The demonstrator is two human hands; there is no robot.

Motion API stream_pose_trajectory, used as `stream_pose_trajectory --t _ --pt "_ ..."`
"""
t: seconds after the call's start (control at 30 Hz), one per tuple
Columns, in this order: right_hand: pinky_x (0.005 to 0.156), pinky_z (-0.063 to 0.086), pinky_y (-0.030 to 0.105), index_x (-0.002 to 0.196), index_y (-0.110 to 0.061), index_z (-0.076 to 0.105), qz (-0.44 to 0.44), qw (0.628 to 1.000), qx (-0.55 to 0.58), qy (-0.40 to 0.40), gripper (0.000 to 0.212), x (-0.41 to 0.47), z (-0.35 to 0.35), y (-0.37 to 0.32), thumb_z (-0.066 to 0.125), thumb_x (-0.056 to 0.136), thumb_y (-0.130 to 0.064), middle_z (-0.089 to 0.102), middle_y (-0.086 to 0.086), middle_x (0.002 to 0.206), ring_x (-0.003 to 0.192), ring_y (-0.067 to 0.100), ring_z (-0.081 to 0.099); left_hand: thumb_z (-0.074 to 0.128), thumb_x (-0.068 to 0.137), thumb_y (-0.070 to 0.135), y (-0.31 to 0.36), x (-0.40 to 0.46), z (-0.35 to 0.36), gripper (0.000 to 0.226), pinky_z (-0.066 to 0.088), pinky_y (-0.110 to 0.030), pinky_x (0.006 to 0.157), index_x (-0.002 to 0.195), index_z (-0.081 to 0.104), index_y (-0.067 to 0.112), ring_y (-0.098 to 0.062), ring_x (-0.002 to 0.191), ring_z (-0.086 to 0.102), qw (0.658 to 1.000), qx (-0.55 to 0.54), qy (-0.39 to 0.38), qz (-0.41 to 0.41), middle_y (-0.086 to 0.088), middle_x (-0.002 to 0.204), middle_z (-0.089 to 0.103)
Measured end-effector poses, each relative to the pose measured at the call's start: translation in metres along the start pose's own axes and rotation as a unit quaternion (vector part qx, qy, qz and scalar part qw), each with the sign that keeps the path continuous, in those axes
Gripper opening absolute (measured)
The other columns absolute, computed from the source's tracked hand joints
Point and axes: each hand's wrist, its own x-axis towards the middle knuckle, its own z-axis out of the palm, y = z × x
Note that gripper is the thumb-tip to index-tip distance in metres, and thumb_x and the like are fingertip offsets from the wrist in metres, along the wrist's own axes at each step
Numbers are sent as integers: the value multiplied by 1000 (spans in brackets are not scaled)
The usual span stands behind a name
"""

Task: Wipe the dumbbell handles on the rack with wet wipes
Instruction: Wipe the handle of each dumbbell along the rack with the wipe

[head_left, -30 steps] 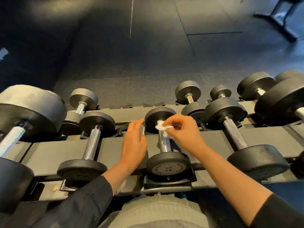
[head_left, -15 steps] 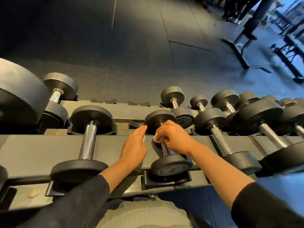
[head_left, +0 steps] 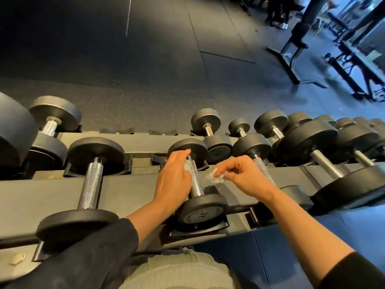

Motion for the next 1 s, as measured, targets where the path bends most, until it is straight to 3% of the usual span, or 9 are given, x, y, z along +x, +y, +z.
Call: stream_pose_trajectory --t 0.13,0.23,0.4,0.73,0.9,1.0 --pt "78 49 10 80 -22 72 10 998 15 68 33 -5 -46 14 56 87 6 68 -8 98 96 0 62 52 93 6 30 10 21 53 25 -16 99 142 39 20 -14 131 39 999 27 -27 34 3 145 39" --pt "82 50 16 86 -20 72 1 993 9 114 31 -8 -84 31 56 87 6 69 -5 97 95 3 63 53 93 10 55 19 43 55 33 -22 98 144 36 22 -16 128 41 992 86 -66 68 3 144 39" --pt "85 52 22 89 -20 74 0 988 -2 156 29 -2 -132 74 57 87 4 70 -1 99 95 8 64 52 93 11 89 36 83 56 32 -23 103 146 33 20 -17 130 40 988 96 -88 82 1 147 37" --pt "94 48 27 95 -14 74 -46 995 -65 54 29 32 -128 124 54 86 5 69 4 107 99 12 62 50 95 9 98 47 146 61 24 -25 110 149 24 17 -17 140 29 986 139 -97 4 0 155 25" --pt "88 46 24 109 -21 71 -104 963 -248 8 31 45 -109 138 60 85 -5 65 0 115 104 14 53 51 94 10 91 54 150 66 24 -29 112 151 18 21 -19 141 27 978 171 -115 -17 0 157 22" --pt "94 42 24 116 -24 66 -106 953 -281 -41 33 41 -108 144 58 87 -10 60 -5 124 113 12 46 49 95 10 86 60 152 66 22 -28 112 151 16 21 -18 142 25 976 175 -130 -9 1 158 20"
